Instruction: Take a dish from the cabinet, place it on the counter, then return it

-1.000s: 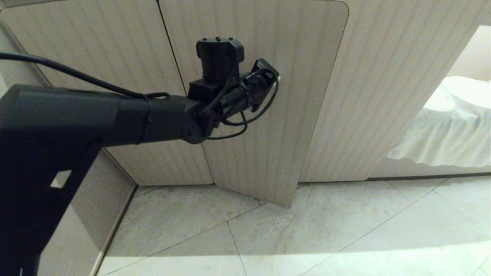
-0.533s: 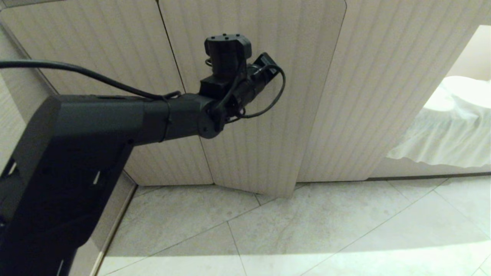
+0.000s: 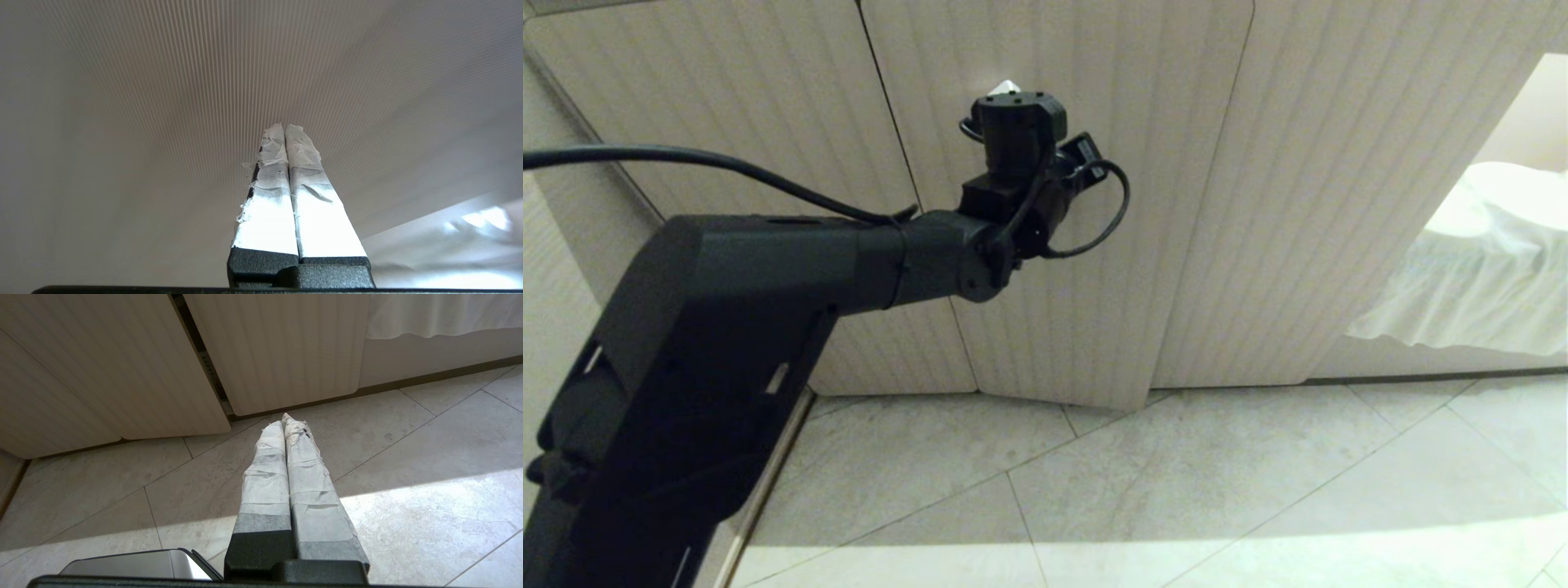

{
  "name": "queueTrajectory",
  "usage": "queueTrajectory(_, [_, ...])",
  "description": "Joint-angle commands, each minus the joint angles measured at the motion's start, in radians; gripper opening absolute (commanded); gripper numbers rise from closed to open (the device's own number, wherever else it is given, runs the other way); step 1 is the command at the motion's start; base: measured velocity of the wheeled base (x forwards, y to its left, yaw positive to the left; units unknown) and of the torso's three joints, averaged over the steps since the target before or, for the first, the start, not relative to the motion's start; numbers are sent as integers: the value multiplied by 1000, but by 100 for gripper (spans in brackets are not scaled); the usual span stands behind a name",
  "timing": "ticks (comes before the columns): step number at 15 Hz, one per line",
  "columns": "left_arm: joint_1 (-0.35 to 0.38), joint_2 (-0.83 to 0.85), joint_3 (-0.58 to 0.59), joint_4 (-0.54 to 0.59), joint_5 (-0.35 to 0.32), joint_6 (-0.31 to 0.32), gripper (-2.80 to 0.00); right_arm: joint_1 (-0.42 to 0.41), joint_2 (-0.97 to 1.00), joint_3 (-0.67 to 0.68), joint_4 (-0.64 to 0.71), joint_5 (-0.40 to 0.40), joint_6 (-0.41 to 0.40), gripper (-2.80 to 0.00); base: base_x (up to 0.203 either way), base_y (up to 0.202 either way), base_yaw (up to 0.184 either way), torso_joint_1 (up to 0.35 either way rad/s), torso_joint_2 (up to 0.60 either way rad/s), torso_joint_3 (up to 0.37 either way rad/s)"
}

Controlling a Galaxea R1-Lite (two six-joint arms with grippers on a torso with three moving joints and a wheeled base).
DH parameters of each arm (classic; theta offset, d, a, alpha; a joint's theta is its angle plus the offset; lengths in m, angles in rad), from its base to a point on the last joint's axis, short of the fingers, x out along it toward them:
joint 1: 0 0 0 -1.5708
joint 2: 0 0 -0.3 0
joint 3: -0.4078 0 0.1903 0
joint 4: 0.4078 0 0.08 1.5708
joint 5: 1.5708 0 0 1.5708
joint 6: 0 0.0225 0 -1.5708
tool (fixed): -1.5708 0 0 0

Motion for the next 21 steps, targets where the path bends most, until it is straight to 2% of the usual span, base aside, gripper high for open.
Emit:
queueTrajectory(1, [4,-79,15,-1,47,53,-280,0,0,0,-1,-1,1,-280,0,0,0,0,0,0])
queueTrajectory(4, [7,-223,68,1,65,134,-280,0,0,0,-1,-1,1,-280,0,0,0,0,0,0])
queueTrajectory(6, [4,-348,161,6,65,168,-280,0,0,0,-1,-1,1,-280,0,0,0,0,0,0])
queueTrajectory(9, [1,-568,435,11,40,243,-280,0,0,0,-1,-1,1,-280,0,0,0,0,0,0])
queueTrajectory(12, [-12,-841,730,39,-64,336,-280,0,0,0,-1,0,1,-280,0,0,0,0,0,0])
queueTrajectory(14, [-19,-1038,861,150,-152,435,-280,0,0,0,-1,0,1,-280,0,0,0,0,0,0])
queueTrajectory(17, [-23,-1297,948,478,-240,600,-280,0,0,0,-1,0,1,-280,0,0,0,0,0,0])
queueTrajectory(19, [-20,-1415,965,682,-230,760,-280,0,0,0,-1,0,1,-280,0,0,0,0,0,0])
queueTrajectory(20, [-20,-1456,972,744,-200,818,-280,0,0,0,-1,-1,1,-280,0,0,0,0,0,0])
queueTrajectory(21, [-19,-1489,978,801,-167,844,-280,0,0,0,-1,-1,1,-280,0,0,0,0,0,0])
